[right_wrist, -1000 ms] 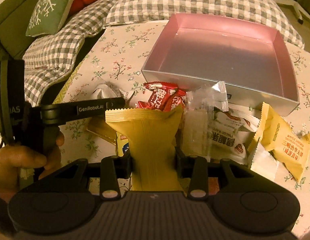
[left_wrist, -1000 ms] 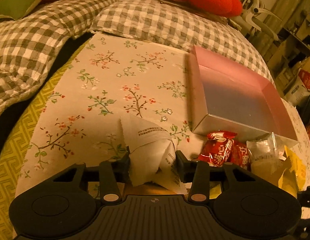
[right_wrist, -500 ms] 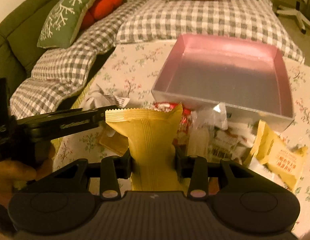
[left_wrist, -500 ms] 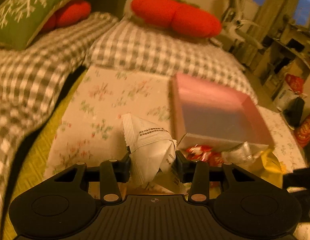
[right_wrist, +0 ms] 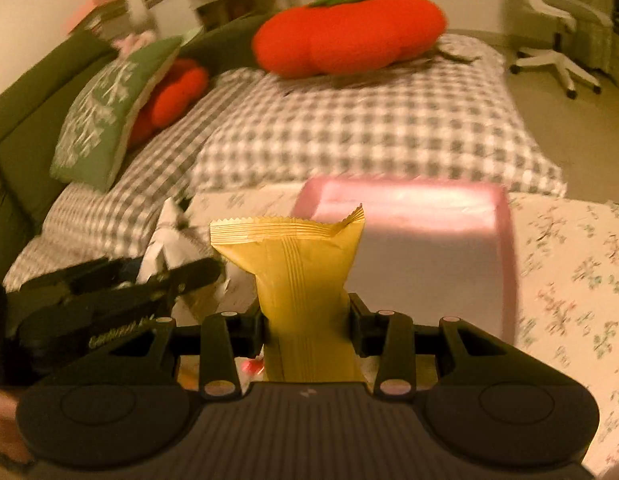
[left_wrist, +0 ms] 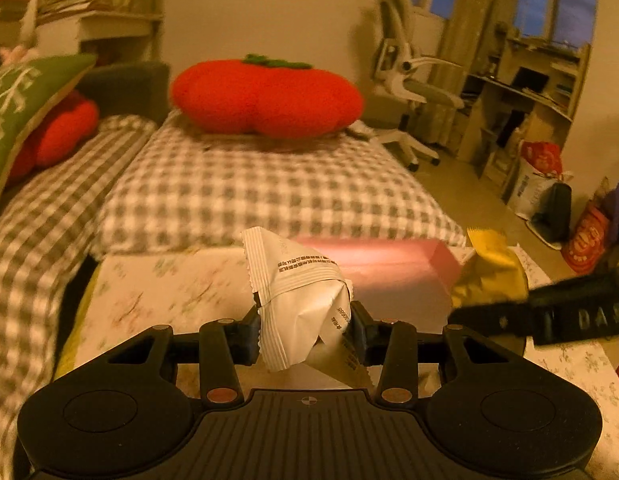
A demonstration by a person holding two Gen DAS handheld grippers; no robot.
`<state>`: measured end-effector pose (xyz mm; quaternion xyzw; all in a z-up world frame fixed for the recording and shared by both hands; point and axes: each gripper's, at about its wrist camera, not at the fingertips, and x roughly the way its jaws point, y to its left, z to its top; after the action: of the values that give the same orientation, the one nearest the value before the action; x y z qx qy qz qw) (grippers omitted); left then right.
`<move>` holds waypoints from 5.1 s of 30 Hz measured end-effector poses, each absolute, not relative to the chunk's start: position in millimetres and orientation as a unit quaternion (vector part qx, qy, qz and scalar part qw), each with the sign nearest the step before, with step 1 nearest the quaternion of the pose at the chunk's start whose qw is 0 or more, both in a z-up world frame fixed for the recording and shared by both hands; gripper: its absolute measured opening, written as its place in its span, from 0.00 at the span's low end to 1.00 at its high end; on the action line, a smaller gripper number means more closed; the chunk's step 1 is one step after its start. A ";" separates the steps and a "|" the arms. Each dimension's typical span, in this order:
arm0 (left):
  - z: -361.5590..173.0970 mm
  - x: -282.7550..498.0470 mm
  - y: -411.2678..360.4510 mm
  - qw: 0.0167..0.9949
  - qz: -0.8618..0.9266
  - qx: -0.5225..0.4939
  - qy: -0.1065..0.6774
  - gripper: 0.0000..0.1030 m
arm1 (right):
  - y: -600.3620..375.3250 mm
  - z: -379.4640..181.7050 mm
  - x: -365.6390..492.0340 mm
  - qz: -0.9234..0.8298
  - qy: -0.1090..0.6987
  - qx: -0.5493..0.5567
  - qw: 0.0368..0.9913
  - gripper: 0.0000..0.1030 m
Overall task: Organize snacks
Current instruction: 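Carry both packets into the pink box and open both tools, then grasp the clear packet with the left tool while the right grasps another yellow cake, then lower the clear packet and yellow cake into the box, open both tools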
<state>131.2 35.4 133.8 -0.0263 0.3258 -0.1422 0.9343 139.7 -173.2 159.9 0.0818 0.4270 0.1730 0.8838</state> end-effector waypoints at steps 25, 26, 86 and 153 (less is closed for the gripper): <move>85.9 168.1 -4.3 0.912 -0.163 0.051 0.373 0.55 | -173.0 75.7 199.7 0.141 0.492 0.172 0.842 0.58; 90.6 164.8 -0.7 0.914 -0.159 0.052 0.369 0.60 | -174.6 78.5 198.0 0.137 0.487 0.177 0.844 0.61; 130.8 47.6 -18.6 0.854 -0.070 -0.029 0.515 0.94 | -235.9 148.1 44.1 0.067 0.474 0.018 0.878 0.90; 111.3 52.6 -93.1 0.878 -0.100 0.012 0.468 0.29 | -235.8 132.0 70.6 0.177 0.525 0.022 0.832 0.36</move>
<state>52.6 -93.1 111.3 0.0125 0.4679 -0.1000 0.8780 70.6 -235.8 132.0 0.0222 0.5247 0.1775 0.8323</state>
